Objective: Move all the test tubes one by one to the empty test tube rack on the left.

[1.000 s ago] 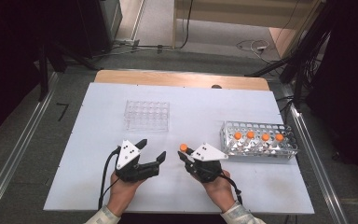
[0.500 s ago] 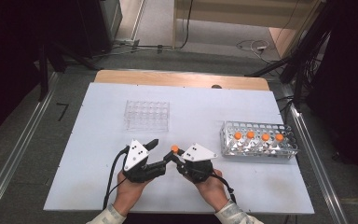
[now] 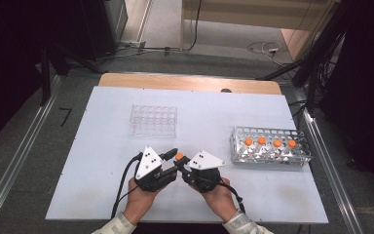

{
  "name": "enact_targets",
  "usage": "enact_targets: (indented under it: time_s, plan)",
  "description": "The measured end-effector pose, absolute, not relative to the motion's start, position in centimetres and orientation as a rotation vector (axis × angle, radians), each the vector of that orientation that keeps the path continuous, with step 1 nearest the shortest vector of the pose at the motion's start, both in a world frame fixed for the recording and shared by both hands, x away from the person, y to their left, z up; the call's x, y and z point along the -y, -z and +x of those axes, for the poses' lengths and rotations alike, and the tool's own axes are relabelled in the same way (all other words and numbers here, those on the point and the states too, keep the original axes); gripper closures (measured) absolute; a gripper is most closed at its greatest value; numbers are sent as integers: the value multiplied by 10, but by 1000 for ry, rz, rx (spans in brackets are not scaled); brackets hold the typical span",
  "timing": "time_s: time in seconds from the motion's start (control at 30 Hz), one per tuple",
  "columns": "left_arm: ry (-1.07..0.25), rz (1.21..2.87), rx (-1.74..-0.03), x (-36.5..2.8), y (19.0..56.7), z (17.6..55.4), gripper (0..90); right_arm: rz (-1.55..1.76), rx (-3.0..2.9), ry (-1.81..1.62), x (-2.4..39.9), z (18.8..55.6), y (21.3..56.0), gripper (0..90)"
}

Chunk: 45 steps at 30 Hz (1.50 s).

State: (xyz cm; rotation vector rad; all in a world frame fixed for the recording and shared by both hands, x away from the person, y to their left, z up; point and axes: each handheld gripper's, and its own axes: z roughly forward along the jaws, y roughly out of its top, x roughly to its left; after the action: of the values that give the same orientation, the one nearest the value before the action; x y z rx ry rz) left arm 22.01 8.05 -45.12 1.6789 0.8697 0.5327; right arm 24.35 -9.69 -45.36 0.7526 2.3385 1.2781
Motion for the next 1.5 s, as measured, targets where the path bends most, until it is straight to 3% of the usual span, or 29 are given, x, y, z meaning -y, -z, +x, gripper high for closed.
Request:
enact_targets:
  time_s: [0.13, 0.33, 0.53, 0.67, 1.5]
  plan:
    - [-531, 1680, -858, -79, 452, 220, 685, 755, -2340, -1280, 98, 244, 453, 720]
    - [-542, 1679, -852, -78, 451, 220, 699, 768, -2344, -1290, 100, 245, 453, 709]
    - [-533, 1660, -877, -83, 451, 227, 699, 786, -2402, -1279, 108, 249, 455, 399]
    - [-520, 1647, -905, -87, 449, 235, 699, 851, -2388, -1280, 126, 248, 454, 310]
    - [-635, 1597, -1032, -109, 414, 282, 699, 1093, -2226, -1228, 247, 216, 458, 274]
